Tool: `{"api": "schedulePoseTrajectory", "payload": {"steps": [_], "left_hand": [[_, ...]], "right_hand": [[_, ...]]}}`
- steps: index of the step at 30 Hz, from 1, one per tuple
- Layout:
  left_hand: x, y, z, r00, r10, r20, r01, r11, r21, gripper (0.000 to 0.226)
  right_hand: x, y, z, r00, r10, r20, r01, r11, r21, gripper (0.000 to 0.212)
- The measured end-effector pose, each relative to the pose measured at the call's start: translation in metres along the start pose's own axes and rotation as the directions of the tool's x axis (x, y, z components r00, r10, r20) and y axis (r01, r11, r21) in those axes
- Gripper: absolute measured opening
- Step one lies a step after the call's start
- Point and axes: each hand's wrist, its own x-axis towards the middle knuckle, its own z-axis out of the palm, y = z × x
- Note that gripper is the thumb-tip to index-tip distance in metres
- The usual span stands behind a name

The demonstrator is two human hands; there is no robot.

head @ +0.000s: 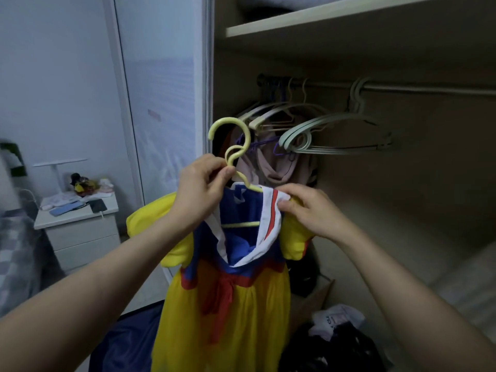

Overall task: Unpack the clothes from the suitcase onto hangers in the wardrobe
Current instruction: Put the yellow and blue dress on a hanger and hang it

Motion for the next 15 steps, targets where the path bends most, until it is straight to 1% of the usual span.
{"api": "schedulePoseTrajectory", "payload": {"steps": [2,4,5,6,7,8,9,10,12,13,15], "left_hand": [[0.003,0.001,0.002,0.998,0.022,0.054,-0.022,1.000,-0.001,0.025],[0.004,-0.001,-0.002,0.989,0.038,0.144,-0.036,0.999,-0.010,0.028],[0.005,-0.005,-0.007,0.977,0.046,0.209,-0.047,0.999,0.003,0.031],[0.004,-0.011,-0.011,0.960,0.042,0.278,-0.058,0.997,0.048,0.034],[0.004,-0.019,-0.017,0.943,0.031,0.333,-0.077,0.989,0.126,0.040],[0.003,-0.026,-0.022,0.933,0.022,0.359,-0.107,0.970,0.219,0.047],[0.002,-0.032,-0.027,0.935,0.023,0.354,-0.135,0.946,0.295,0.055],[0.001,-0.037,-0.031,0.944,0.033,0.328,-0.149,0.931,0.334,0.060],[0.001,-0.039,-0.037,0.959,0.048,0.279,-0.138,0.939,0.315,0.062],[0.002,-0.037,-0.039,0.958,0.053,0.281,-0.138,0.946,0.292,0.062],[0.001,-0.033,-0.038,0.926,0.039,0.375,-0.154,0.947,0.283,0.058]], "right_hand": [[-0.002,-0.002,0.004,0.998,-0.057,-0.029,0.057,0.998,0.013,0.010],[-0.002,0.000,0.003,0.991,-0.088,-0.101,0.087,0.996,-0.005,0.007],[-0.002,0.002,-0.001,0.987,-0.073,-0.142,0.073,0.997,-0.006,0.007],[-0.002,0.004,-0.005,0.983,-0.043,-0.177,0.044,0.999,0.006,0.007],[-0.003,0.007,-0.010,0.979,-0.005,-0.203,0.009,1.000,0.019,0.007],[-0.004,0.011,-0.014,0.976,0.025,-0.218,-0.019,0.999,0.030,0.009],[-0.005,0.013,-0.018,0.974,0.044,-0.223,-0.037,0.999,0.038,0.011],[-0.006,0.014,-0.021,0.973,0.056,-0.224,-0.048,0.998,0.044,0.011],[-0.008,0.014,-0.023,0.972,0.063,-0.228,-0.054,0.998,0.043,0.012],[-0.008,0.014,-0.024,0.971,0.065,-0.231,-0.057,0.998,0.042,0.012],[-0.008,0.011,-0.024,0.971,0.071,-0.228,-0.064,0.997,0.042,0.012]]}}
